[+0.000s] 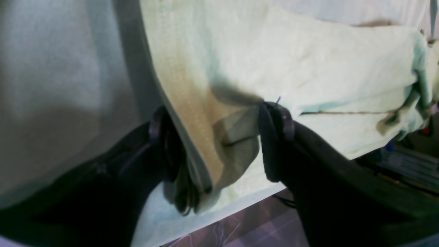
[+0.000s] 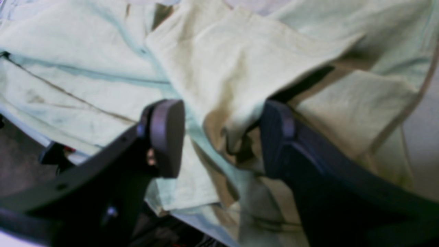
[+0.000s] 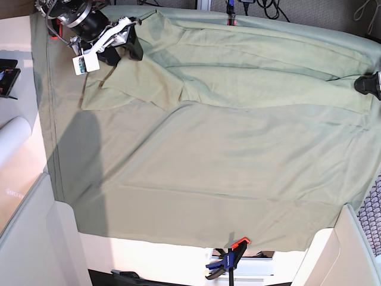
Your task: Fold the T-shirt properly
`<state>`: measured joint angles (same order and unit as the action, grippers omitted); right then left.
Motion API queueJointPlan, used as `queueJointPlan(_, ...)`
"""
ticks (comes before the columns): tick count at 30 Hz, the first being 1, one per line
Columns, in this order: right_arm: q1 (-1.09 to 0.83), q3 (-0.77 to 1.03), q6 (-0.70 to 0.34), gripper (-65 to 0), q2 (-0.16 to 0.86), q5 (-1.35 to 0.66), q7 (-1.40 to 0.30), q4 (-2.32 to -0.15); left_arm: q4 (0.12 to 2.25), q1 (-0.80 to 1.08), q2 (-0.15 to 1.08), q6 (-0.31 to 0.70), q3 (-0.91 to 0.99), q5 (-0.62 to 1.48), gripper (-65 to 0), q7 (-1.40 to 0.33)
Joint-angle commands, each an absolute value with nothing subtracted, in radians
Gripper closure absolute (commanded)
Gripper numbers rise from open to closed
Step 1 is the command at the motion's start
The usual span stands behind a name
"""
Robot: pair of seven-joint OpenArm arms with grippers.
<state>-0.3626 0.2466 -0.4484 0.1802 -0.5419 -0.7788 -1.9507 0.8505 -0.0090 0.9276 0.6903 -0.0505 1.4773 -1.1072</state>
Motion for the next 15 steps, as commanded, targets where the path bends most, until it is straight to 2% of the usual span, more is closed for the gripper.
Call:
queueJointPlan(1, -0.358, 0.251, -0.452, -34.7, 0.188, -0.553, -0.756, -1.970, 0.856, -0.013, 0.921, 0.698, -0.052, 1.484, -35.9, -1.125)
queueJointPlan(3, -0.358, 0.251, -0.452, -34.7, 0.188, -0.553, -0.756, -1.970, 0.856, -0.012, 0.911, 0.698, -0.052, 1.484, -26.7, -1.110)
queueJointPlan(7, -0.358, 0.251, -0.452, -34.7, 0.187, -0.553, -0.756, -1.970, 0.856, -0.007, 0.909, 0.698, -0.052, 1.484, 0.0, -1.057)
queueJointPlan(15, -0.358, 0.252, -0.452, -34.7, 0.188, -0.553, -0.752, -1.970, 0.876, -0.009, 0.913, 0.698, -0.052, 1.484, 0.0, -1.048)
